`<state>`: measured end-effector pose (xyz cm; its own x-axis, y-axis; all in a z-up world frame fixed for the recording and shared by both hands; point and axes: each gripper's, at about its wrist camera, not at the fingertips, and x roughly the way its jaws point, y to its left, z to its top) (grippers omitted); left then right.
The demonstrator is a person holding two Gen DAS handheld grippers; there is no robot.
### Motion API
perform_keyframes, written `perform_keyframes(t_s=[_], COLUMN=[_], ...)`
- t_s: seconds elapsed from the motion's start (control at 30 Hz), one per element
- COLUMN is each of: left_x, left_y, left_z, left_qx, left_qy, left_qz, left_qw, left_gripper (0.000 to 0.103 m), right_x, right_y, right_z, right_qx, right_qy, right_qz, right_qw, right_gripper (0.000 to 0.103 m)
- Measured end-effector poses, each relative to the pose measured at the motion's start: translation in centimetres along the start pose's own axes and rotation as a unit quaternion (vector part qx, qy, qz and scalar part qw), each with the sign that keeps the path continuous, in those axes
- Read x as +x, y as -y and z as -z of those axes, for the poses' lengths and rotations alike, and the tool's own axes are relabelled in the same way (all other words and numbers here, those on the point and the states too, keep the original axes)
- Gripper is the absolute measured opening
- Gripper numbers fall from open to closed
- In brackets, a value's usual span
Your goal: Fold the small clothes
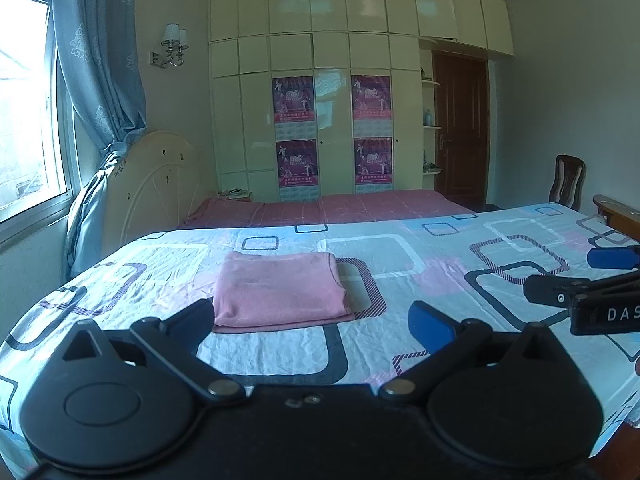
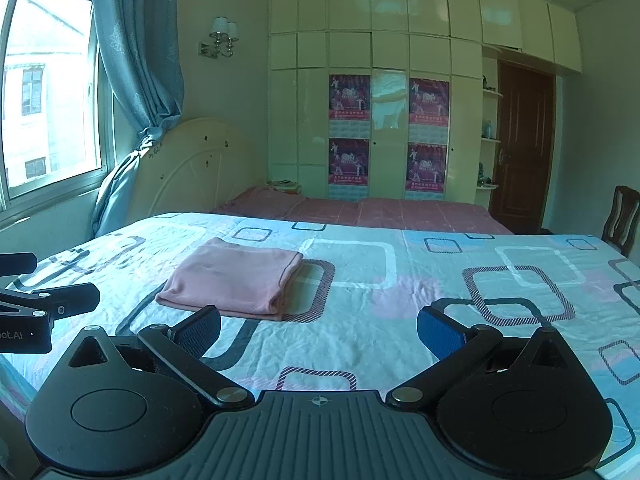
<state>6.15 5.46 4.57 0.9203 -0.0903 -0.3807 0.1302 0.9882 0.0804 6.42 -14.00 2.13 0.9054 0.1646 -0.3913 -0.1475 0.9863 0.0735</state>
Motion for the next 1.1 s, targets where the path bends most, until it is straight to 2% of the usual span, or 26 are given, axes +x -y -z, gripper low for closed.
perform_keyframes(t_s=[1.1], left_x=[0.7], left_y=[-0.67], left_z=[-0.42], left_qx=[0.004], left_qy=[0.001], left_qz=[-0.002], left_qw=[1.0], left_gripper=[0.102], right_x=[0.55], right_y=[0.55], right_z=[-0.37], right_qx=[-0.001], right_qy=[-0.002], right_qz=[-0.005], right_qw=[1.0], right_gripper=[0.103])
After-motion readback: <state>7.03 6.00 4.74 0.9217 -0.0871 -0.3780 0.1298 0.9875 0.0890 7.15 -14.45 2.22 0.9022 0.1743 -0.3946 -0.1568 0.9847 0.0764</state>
